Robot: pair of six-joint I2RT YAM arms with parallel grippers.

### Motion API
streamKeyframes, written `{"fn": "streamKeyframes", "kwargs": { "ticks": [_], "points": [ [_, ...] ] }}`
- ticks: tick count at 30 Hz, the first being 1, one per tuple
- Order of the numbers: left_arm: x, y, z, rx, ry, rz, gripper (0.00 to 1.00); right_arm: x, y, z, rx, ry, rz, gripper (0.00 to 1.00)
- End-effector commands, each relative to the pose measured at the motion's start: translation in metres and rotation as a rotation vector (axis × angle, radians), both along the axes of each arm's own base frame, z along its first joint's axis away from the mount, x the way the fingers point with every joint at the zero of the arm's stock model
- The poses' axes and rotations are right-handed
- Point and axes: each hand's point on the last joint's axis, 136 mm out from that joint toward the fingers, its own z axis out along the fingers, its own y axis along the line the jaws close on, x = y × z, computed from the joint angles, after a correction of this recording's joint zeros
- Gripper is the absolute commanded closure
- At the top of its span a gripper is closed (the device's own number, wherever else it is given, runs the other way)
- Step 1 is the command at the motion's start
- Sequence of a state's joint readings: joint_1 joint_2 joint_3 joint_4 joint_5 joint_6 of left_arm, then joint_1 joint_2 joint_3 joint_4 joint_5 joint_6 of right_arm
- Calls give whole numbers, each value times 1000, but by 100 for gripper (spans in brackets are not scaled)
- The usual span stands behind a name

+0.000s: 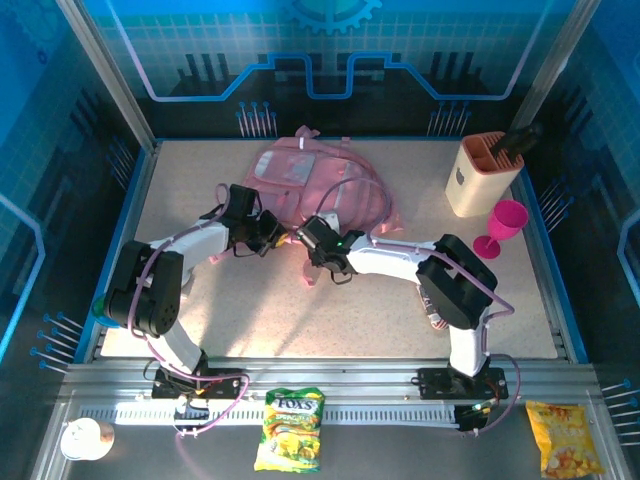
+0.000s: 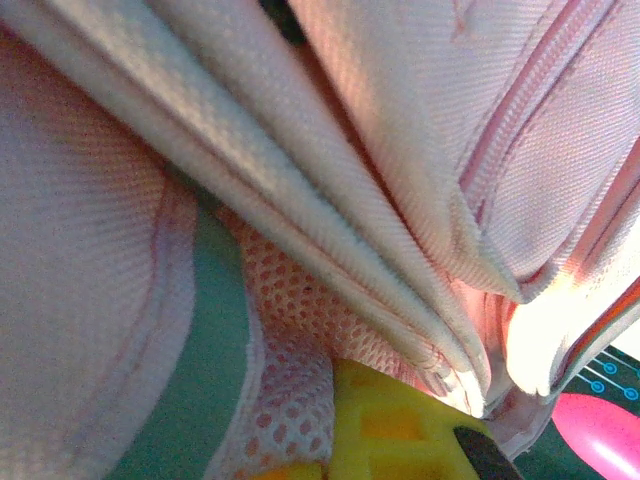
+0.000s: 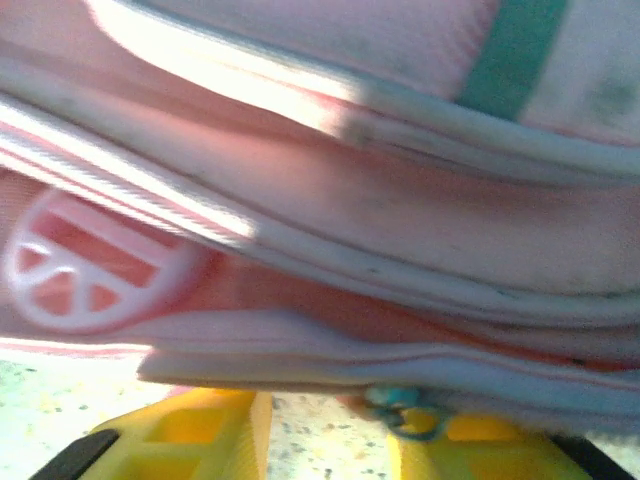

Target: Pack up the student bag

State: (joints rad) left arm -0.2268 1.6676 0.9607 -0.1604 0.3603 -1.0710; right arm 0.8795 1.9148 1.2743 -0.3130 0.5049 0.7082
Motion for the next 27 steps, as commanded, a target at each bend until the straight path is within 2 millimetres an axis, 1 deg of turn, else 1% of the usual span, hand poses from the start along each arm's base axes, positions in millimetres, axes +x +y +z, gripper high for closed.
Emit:
{"fn": "streamKeyframes", "kwargs": {
  "ticks": [1, 4, 9, 14, 18, 23, 25, 27],
  "points": [
    [12, -8, 24, -32, -74, -41, 100, 1, 14, 5, -25, -11, 37, 63],
    [12, -8, 25, -32, -76, -42, 100, 5, 12, 7, -50, -14, 11, 63],
    [12, -8, 25, -35, -77, -43, 100, 10, 1, 9, -108, -4, -60, 67],
    [13, -8, 25, -36, -76, -42, 100, 9, -8, 12, -84, 30, -139, 63],
    [13, -8, 25, -36, -75, -42, 100, 3, -4, 18, -23, 47, -138, 58],
    [13, -9, 24, -38, -74, -41, 100, -5, 5, 24, 36, 75, -133, 57],
    [14, -9, 24, -38, -76, -42, 100, -6, 3, 23, 26, 71, -149, 57],
    [14, -9, 25, -38, -77, -41, 100, -3, -2, 23, 4, 64, -168, 60]
  ]
}}
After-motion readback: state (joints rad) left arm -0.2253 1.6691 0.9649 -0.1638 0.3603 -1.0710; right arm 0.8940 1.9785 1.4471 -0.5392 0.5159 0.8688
